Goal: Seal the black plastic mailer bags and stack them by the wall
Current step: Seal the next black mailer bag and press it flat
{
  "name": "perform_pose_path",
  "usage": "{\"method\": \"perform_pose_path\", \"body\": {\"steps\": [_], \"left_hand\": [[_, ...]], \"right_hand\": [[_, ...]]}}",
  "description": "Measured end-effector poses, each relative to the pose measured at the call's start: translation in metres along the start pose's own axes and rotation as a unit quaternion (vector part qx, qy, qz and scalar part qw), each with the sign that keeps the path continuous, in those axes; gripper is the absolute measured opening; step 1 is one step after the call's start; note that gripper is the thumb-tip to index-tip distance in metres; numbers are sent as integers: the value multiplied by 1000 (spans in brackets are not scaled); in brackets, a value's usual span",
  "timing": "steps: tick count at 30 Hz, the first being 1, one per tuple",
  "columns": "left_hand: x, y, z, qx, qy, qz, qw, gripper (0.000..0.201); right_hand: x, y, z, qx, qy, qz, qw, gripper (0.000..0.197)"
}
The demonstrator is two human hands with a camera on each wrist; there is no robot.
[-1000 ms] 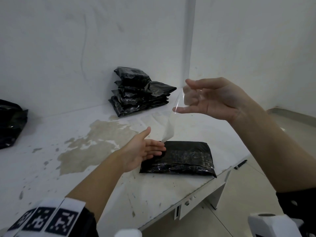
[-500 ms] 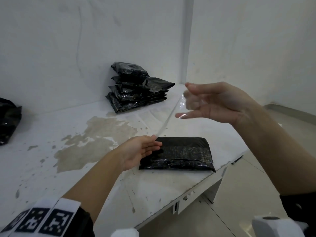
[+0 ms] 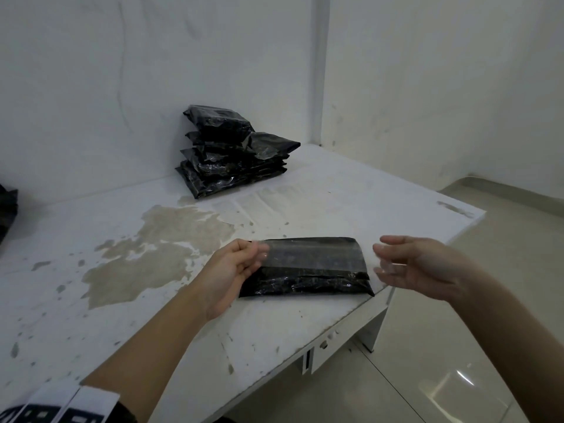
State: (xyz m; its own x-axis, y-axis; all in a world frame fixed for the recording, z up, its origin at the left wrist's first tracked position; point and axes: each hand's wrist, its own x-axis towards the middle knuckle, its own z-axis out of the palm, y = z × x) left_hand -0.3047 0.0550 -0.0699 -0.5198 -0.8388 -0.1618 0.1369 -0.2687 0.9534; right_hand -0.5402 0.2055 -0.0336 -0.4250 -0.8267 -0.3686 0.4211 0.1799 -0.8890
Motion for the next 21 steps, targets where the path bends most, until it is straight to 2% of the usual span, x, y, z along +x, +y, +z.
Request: {"method": "perform_pose_path", "body": {"steps": [3,7,10,13,21], "left_hand": [[-2,0,-2,-29,16,-3,999,26],[-4,1,-3,-29,12,-2,1000,25],[-7,1,-4,8,-10,14,1000,26],[-8,1,-5,57,-18,38,998,27],[-13,-8,-9,102,2,66,993,24]], "right_hand": [[5,12,4,-46,36,-5,998,36],[8,19,5,-139,70,-29,987,42],[8,22,7,-204,92,-43,974,47],[8,23,9,-234,90,-52,967,48],[14,22,12,-277,93,-56,955,53]]}}
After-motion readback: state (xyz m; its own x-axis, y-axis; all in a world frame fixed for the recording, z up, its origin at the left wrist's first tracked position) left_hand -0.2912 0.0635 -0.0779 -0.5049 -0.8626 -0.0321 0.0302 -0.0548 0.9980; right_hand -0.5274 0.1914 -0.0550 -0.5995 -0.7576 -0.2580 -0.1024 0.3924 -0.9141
